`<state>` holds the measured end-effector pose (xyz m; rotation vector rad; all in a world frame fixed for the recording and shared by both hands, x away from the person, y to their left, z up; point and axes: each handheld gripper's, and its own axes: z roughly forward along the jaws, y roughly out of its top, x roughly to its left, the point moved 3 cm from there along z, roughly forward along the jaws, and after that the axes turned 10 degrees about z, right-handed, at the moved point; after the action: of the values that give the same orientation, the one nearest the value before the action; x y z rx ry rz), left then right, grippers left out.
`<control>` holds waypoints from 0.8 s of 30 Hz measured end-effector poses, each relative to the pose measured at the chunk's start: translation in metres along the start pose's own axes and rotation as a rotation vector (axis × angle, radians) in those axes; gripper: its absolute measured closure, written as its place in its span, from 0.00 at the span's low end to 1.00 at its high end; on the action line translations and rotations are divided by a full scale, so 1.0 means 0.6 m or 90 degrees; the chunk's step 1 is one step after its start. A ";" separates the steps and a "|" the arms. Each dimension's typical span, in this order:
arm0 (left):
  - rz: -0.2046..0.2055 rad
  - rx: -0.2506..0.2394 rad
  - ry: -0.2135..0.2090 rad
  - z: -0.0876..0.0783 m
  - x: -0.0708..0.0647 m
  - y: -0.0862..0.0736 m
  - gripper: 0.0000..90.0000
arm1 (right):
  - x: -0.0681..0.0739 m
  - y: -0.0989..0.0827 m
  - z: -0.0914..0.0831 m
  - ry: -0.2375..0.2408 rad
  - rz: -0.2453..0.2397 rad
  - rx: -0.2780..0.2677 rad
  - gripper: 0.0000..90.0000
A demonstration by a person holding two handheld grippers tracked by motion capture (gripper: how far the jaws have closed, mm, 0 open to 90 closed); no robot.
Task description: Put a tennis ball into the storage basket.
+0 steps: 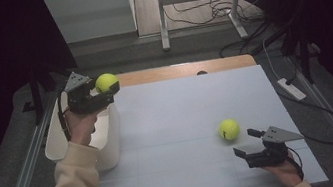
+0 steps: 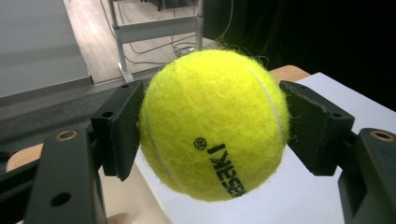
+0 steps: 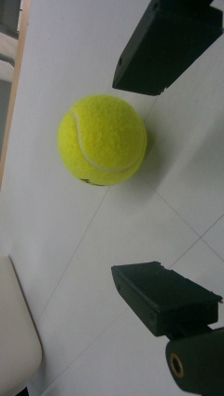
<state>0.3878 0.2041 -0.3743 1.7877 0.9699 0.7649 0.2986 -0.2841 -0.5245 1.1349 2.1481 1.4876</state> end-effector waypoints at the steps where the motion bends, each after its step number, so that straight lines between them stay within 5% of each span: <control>1: 0.000 0.002 0.003 0.000 0.002 -0.001 0.31 | 0.000 0.000 0.000 -0.001 -0.001 0.001 0.11; 24: -0.013 0.028 0.052 -0.004 0.052 -0.009 0.31 | -0.001 0.000 -0.001 -0.002 0.002 0.000 0.11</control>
<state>0.3997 0.2338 -0.3756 1.7942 1.0644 0.8149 0.2984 -0.2848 -0.5242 1.1403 2.1451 1.4873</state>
